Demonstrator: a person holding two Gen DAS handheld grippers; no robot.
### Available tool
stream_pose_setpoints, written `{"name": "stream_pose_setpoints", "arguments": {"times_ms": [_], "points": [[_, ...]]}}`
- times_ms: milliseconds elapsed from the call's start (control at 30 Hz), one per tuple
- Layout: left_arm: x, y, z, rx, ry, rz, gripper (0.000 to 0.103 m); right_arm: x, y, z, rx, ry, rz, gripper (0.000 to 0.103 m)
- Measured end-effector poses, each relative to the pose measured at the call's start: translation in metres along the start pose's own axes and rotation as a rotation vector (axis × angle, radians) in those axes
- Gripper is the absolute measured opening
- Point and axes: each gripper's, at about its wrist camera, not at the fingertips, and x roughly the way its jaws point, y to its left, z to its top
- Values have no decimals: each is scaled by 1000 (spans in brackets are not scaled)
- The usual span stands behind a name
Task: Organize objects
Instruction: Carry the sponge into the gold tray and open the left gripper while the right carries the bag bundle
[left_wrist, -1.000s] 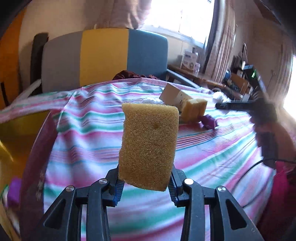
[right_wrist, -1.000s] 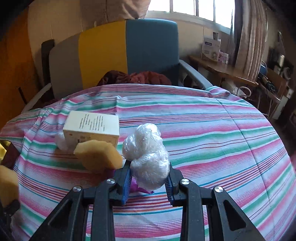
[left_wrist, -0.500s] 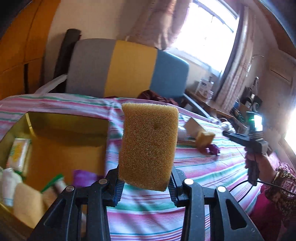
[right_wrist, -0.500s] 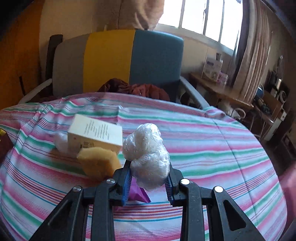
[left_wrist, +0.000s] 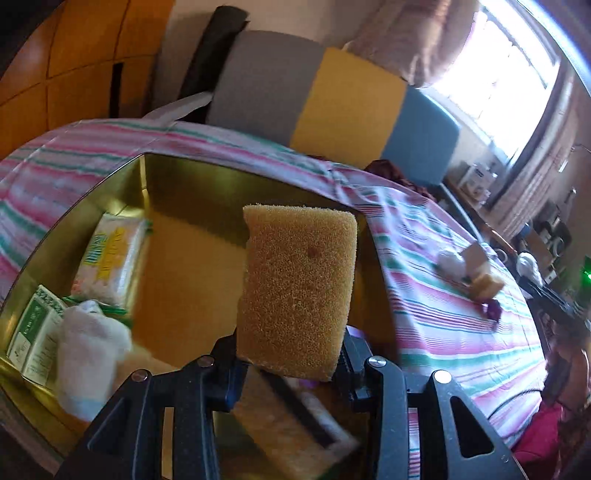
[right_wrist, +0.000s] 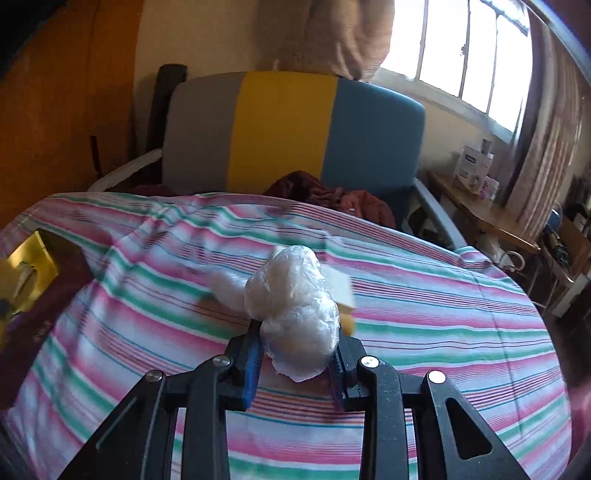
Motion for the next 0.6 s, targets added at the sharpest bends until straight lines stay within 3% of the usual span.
{"name": "stream_pose_setpoints", "arguments": {"times_ms": [400,433,500,600], "points": [[26,33,14,30,118,139,42,-17,90,-7,26,24,200,32],[26,33,14,30,121,154,44,-19,98,-8,26,26,217,32],[23,37,13,27,117,218,57,-23,113,-8,15,29,244,32],[9,46,9,-8,85,191,58,-29,133,-8,-1,24,280,32]]}}
